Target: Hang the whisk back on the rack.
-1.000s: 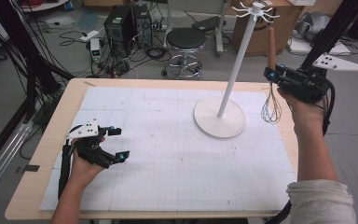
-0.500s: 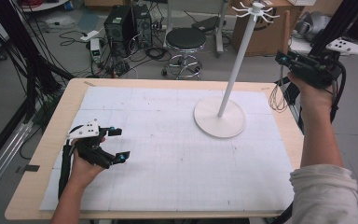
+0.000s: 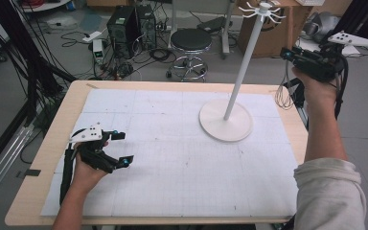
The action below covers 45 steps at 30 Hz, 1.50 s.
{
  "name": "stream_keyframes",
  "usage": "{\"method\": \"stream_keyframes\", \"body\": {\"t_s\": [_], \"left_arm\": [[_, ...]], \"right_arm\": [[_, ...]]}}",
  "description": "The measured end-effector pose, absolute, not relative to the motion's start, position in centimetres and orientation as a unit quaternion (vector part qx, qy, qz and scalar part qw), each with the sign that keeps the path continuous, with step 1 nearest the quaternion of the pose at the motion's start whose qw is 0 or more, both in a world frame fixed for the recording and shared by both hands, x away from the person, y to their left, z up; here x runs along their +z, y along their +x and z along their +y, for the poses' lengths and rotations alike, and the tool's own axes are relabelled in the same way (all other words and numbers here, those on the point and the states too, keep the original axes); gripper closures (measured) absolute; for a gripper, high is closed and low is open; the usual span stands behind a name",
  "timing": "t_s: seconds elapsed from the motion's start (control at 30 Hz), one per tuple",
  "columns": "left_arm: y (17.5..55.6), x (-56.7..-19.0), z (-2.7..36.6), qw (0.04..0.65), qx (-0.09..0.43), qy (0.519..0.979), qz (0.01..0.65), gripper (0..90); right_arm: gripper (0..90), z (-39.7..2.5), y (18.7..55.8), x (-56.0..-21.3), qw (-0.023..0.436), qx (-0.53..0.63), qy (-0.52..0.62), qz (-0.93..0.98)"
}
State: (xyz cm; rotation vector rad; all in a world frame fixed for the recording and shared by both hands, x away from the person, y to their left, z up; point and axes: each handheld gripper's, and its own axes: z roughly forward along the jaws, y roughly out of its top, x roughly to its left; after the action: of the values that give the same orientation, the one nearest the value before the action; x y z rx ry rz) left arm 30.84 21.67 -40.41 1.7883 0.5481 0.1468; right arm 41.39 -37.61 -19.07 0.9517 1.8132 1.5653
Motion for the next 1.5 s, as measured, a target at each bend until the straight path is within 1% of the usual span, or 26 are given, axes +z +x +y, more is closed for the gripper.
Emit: {"method": "stream_keyframes", "body": {"t_s": [0.33,0.53,0.87,1.1,1.3,1.5], "left_arm": [[30.8,-40.3,21.8,0.595,0.063,0.766,0.236,1.7],[30.7,-40.3,21.8,0.597,0.063,0.765,0.236,1.7],[30.7,-40.3,21.8,0.596,0.064,0.765,0.236,1.7],[30.7,-40.3,21.8,0.597,0.063,0.765,0.235,1.7],[30.7,-40.3,21.8,0.596,0.063,0.765,0.236,1.7],[30.7,-40.2,21.8,0.597,0.062,0.764,0.236,1.7]], "right_arm": [[70.7,-36.2,41.7,-19.4,0.271,0.576,0.346,0.690],[70.7,-35.2,41.7,-19.5,0.281,0.555,0.342,0.704],[70.2,-34.2,41.8,-19.8,0.281,0.543,0.343,0.713],[67.9,-33.6,41.7,-19.8,0.289,0.527,0.346,0.720],[60.0,-33.1,41.7,-20.0,0.288,0.511,0.346,0.732],[42.7,-33.2,41.4,-20.0,0.285,0.519,0.352,0.725]]}}
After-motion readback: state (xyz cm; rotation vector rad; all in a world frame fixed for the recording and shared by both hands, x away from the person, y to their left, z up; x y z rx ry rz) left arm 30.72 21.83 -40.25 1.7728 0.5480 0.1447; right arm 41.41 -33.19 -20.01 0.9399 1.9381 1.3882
